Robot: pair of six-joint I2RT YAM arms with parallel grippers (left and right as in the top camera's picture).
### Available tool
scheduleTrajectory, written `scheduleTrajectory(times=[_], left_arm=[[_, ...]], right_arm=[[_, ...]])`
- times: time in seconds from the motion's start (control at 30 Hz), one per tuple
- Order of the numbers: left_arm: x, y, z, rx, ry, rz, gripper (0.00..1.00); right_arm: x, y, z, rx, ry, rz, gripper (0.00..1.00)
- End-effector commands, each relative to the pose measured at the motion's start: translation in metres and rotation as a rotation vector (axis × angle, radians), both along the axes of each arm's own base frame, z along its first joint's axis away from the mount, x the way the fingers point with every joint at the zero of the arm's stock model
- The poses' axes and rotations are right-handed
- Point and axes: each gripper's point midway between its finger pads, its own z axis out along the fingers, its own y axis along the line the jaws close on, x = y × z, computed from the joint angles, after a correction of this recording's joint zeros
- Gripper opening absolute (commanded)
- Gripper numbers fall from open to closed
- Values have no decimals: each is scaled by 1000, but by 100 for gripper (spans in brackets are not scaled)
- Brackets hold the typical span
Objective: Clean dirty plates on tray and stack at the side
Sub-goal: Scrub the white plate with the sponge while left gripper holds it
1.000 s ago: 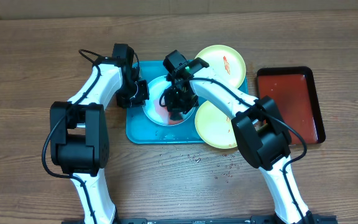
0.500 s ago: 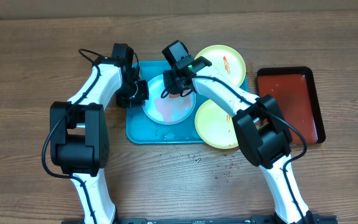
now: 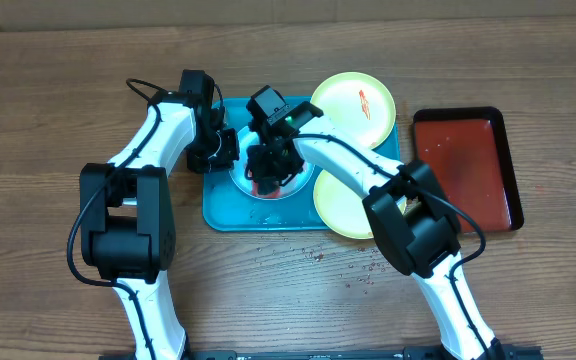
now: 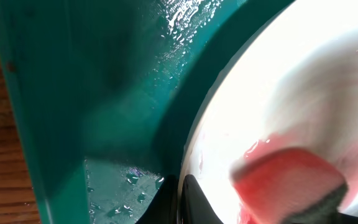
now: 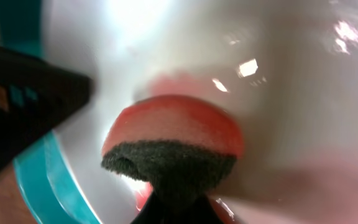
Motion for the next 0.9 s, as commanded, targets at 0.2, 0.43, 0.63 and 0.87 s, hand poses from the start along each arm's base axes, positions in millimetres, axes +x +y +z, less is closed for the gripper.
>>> scheduleTrajectory(times=[0.2,0.43,0.63,0.87], left_arm=[[-2,-2,-5,-8,9,-28,4],[-2,-2,-5,-7,9,-28,4],[0,-2,-5,-5,2,-28,4],[5,-1,-5,-3,-20,-27,4]], right_arm=[[56,-91,-19,-316,-160,-152,4],[84,-73,-10,-274,-305,-159,4],[67,-5,2,32,-232,-74,4],[15,1,-2,65,-18,5,4]])
